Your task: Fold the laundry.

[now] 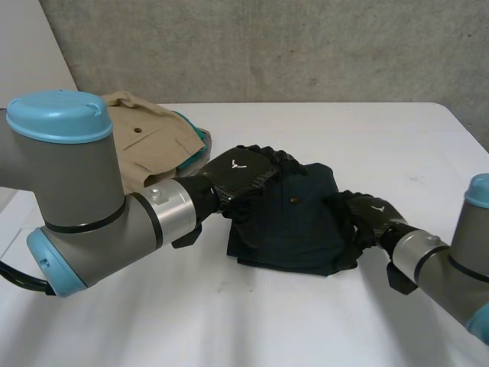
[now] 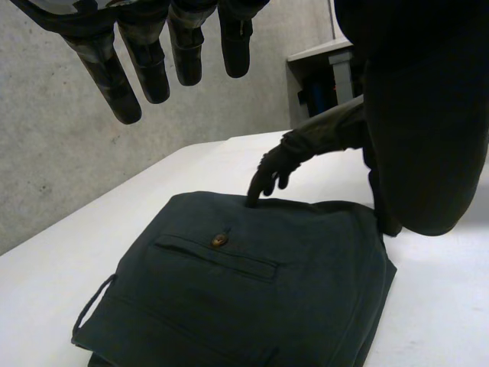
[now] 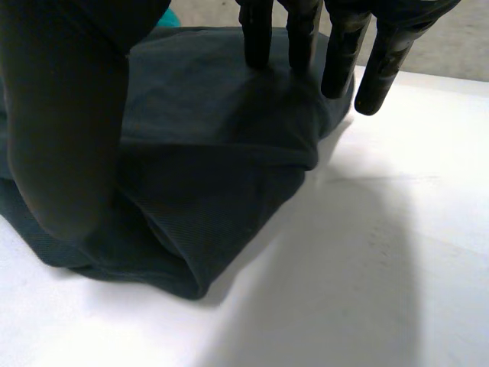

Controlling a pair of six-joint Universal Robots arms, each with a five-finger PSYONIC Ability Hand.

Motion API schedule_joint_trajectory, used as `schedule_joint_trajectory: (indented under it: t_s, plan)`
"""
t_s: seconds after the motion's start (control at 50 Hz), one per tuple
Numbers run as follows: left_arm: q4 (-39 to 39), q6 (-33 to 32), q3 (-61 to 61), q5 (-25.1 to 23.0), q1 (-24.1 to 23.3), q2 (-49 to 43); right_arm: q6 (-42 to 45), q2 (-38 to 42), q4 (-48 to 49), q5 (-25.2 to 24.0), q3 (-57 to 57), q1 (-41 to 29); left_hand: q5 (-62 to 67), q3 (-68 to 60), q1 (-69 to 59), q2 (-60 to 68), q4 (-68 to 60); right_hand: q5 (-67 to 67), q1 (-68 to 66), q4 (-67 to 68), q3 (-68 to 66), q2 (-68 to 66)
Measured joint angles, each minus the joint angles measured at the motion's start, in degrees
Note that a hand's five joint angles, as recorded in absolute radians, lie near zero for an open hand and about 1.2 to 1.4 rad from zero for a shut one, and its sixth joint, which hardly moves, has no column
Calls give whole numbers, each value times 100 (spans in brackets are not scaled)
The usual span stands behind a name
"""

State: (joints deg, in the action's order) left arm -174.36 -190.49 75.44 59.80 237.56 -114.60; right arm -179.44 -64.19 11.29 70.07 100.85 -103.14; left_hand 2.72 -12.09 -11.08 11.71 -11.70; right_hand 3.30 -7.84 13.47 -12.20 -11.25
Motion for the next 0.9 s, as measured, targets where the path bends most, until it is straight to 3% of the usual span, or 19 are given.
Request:
schedule_joint_trajectory:
  t_s: [0.2,0.26,0.28,0.32,0.34,0.4,0.7,0.9]
  plan:
    - [-2,4,-9,19,-31,-6,68,622,104,167,-495,-366,0,0,0,0,0,198,-344,168,-231,-299]
    - [-4,4,5,17,-23,-6,79,739,107,293,-612,-416,0,0,0,0,0,1178,-1364,1247,-1397,-1568]
    - [-5,4,11,16,-18,-6,81,780,114,372,-675,-426,0,0,0,0,0,2468,-2423,2715,-2761,-2993]
    - [-7,4,18,15,-11,-5,82,818,129,473,-749,-430,0,0,0,0,0,2935,-2773,3233,-3201,-3551]
    - [-7,4,20,15,-9,-5,83,834,145,546,-793,-424,0,0,0,0,0,4151,-3632,4647,-4243,-4850]
    - [-10,4,23,15,-3,-3,85,835,186,708,-886,-402,0,0,0,0,0,4568,-4135,5380,-4701,-5289]
    - [-23,3,17,14,5,18,305,1013,182,940,-1969,442,0,0,0,0,0,4792,-4494,5470,-4824,-5472]
    - [-28,3,21,14,-6,9,1036,2927,-821,989,-5159,1581,0,0,0,0,0,4889,-4525,5482,-4888,-5495]
